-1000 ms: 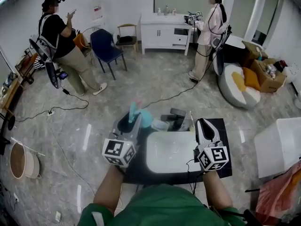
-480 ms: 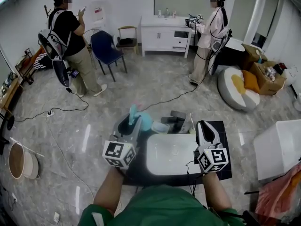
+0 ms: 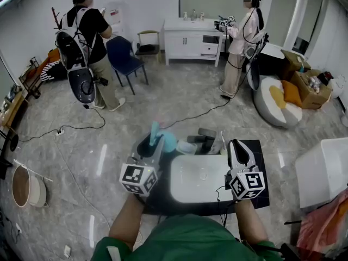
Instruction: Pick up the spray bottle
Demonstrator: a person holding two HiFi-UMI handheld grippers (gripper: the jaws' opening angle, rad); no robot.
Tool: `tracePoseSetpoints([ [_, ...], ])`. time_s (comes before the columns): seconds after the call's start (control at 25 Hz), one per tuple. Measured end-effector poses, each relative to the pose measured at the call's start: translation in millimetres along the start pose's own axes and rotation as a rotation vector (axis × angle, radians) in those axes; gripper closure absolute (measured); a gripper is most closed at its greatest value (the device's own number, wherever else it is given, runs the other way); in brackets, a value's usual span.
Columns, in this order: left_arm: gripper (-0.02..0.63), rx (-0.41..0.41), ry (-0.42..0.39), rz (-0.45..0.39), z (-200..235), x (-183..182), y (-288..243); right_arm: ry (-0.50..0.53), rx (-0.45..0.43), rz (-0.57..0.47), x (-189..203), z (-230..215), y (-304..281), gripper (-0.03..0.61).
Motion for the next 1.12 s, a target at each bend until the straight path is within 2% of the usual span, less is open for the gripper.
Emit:
tracePoseSetpoints([
  [1.12, 0.483, 0.009, -0.004, 0.003, 4.0, -3.5, -1.2, 0.006, -0.006, 0.001, -4.3, 3.4, -2.5, 0.54],
])
Point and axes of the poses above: the fingertips, and each gripper's own axes: y backward along the fingers, z to its left, x out of its underside, the point moved 4 cm from there along y, backward along the fingers, and after that the axes turned 4 degrees about y, right-handed, at the moved point
